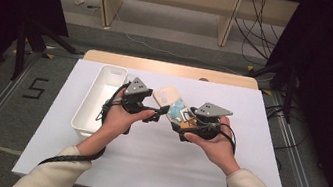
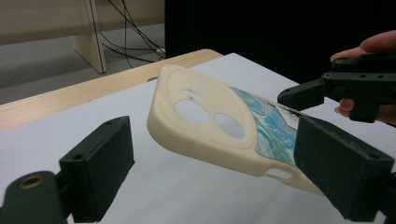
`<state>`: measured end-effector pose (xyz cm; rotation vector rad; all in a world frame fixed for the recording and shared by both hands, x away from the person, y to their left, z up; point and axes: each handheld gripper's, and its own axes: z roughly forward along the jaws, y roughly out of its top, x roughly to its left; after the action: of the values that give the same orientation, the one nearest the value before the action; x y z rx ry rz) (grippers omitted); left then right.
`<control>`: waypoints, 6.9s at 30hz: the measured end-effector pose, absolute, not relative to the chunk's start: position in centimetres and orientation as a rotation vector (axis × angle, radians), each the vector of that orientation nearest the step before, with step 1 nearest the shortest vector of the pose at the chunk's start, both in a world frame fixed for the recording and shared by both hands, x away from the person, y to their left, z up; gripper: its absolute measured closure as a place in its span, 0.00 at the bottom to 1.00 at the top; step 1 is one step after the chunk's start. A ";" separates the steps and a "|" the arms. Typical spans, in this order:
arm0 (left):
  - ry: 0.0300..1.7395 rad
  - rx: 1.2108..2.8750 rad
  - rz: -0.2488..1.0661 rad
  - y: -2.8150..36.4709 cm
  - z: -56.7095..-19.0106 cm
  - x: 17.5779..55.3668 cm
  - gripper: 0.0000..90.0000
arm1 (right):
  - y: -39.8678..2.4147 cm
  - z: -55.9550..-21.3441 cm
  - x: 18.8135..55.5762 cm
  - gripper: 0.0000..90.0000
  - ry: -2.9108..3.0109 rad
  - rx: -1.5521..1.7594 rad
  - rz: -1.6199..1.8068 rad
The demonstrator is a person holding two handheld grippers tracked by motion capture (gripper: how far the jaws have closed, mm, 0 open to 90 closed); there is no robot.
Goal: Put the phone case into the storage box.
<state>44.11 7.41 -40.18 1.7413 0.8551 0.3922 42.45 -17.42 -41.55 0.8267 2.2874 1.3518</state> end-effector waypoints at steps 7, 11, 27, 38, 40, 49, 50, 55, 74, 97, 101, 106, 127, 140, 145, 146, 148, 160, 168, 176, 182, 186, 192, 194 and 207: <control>0.857 1.737 0.381 7.3 -40.2 44.3 0.15 | -17.5 -41.5 42.2 0.13 2.286 0.815 1.353; 0.866 1.728 0.370 7.1 -40.2 44.3 0.16 | -17.5 -41.5 42.0 0.13 2.284 0.811 1.352; 0.878 1.713 0.339 7.1 -40.2 44.5 0.22 | -17.3 -41.4 41.7 0.13 2.284 0.790 1.353; 0.912 1.667 0.303 7.3 -40.3 44.6 0.39 | -17.1 -41.5 41.7 0.13 2.287 0.782 1.347; 0.916 1.646 0.285 7.4 -40.3 44.7 0.43 | -17.2 -41.6 41.7 0.13 2.288 0.783 1.344; 0.933 1.565 0.227 7.9 -40.2 44.8 0.60 | -17.2 -41.8 41.8 0.13 2.295 0.786 1.340; 0.932 1.560 0.223 8.0 -40.1 44.8 0.62 | -17.2 -41.8 41.8 0.13 2.296 0.789 1.339; 0.921 1.533 0.198 8.0 -39.8 44.6 0.70 | -17.1 -42.0 41.8 0.13 2.304 0.785 1.329; 0.712 1.612 0.260 6.6 -37.5 42.6 0.88 | -17.7 -42.1 41.9 0.17 2.257 0.790 1.382; 0.698 1.654 0.248 6.9 -38.1 43.2 0.88 | -18.2 -42.5 42.3 0.11 2.302 0.790 1.401; 0.699 1.655 0.240 6.8 -38.2 43.2 0.88 | -18.1 -42.5 42.2 0.03 2.331 0.758 1.398; 0.692 1.657 0.239 6.8 -38.1 43.2 0.88 | -17.9 -42.5 42.1 0.00 2.331 0.749 1.393; 0.653 1.708 0.214 6.7 -38.3 43.4 0.88 | -19.1 -41.1 42.6 0.05 2.289 0.741 1.476; 0.596 1.741 0.183 6.6 -38.2 43.3 0.88 | -19.1 -40.9 42.8 0.11 2.308 0.679 1.495; 0.574 1.752 0.180 6.5 -38.0 43.3 0.88 | -18.9 -41.4 43.0 0.15 2.342 0.662 1.490; 0.571 1.752 0.179 6.6 -38.0 43.3 0.88 | -18.9 -41.6 43.0 0.16 2.345 0.661 1.491; 0.566 1.750 0.176 6.6 -37.9 43.3 0.88 | -18.9 -41.8 43.1 0.17 2.359 0.665 1.481; 0.553 1.749 0.159 6.7 -37.4 43.0 0.88 | -19.0 -43.0 43.6 0.18 2.433 0.638 1.465; 0.544 1.750 0.160 6.7 -37.2 43.0 0.88 | -19.0 -43.8 43.9 0.19 2.464 0.630 1.451; 0.531 1.746 0.164 6.7 -37.1 43.1 0.88 | -19.0 -44.6 44.2 0.20 2.497 0.635 1.442; 0.529 1.745 0.165 6.7 -37.1 43.1 0.88 | -18.9 -45.0 44.3 0.25 2.514 0.615 1.443; 0.528 1.747 0.162 6.7 -37.2 43.1 0.88 | -19.1 -45.2 44.4 0.32 2.520 0.616 1.448; 0.536 1.741 0.172 6.7 -37.4 43.1 0.88 | -19.6 -45.4 44.7 0.53 2.525 0.645 1.458; 0.539 1.738 0.183 6.8 -37.4 43.2 0.88 | -19.8 -45.4 44.8 0.59 2.534 0.661 1.471; 0.577 1.667 0.252 8.0 -37.4 44.0 0.75 | -21.0 -44.7 45.0 0.88 2.618 0.607 1.604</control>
<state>44.00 7.98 -37.38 1.6673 0.5773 0.2524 45.02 -21.01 -44.70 0.6068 2.6183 1.6036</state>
